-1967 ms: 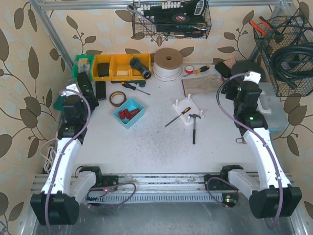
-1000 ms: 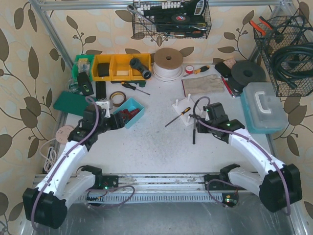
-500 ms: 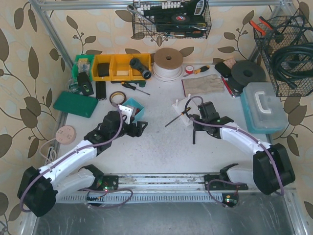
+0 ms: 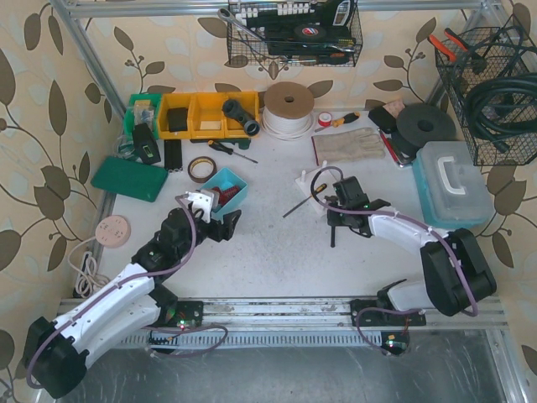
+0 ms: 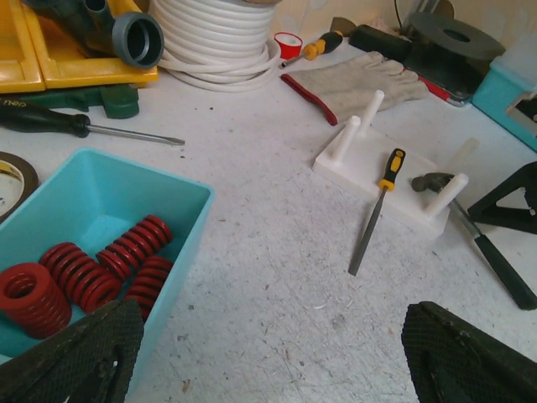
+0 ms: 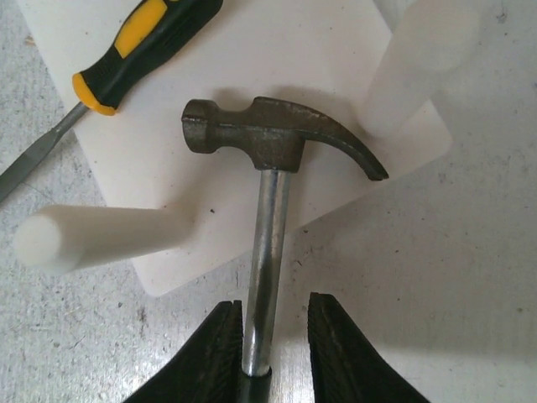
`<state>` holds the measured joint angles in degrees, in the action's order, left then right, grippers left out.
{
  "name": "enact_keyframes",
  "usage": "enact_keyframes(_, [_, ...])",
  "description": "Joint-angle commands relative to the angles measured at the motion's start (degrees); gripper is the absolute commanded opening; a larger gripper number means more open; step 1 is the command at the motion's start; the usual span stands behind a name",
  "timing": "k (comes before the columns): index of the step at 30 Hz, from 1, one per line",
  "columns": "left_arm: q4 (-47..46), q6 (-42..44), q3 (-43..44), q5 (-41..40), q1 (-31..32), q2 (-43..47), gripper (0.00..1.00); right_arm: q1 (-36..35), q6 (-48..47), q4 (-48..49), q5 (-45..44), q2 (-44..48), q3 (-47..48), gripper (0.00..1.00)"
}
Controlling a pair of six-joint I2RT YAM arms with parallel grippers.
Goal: Install the large spring
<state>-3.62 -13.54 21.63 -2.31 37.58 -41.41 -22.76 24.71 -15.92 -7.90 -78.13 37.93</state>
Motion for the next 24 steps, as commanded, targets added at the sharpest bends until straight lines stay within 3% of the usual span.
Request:
enact_keyframes(1, [-2.3, 0.9, 0.2, -1.3, 0.3, 0.6, 0.87, -0.2, 1.1, 1.5, -0.4, -2.7, 0.0, 0.26])
enact_keyframes(11, [-1.3, 1.0, 0.0, -1.5, 0.3, 2.2, 0.87, -1.1, 1.9, 2.9, -1.2, -6.9, 0.5, 0.22])
enact_keyframes(24, [-1.4, 0.9, -0.4, -4.3, 0.3, 2.0, 0.88, -1.3, 0.8, 0.8, -4.5, -2.1, 0.7, 0.0])
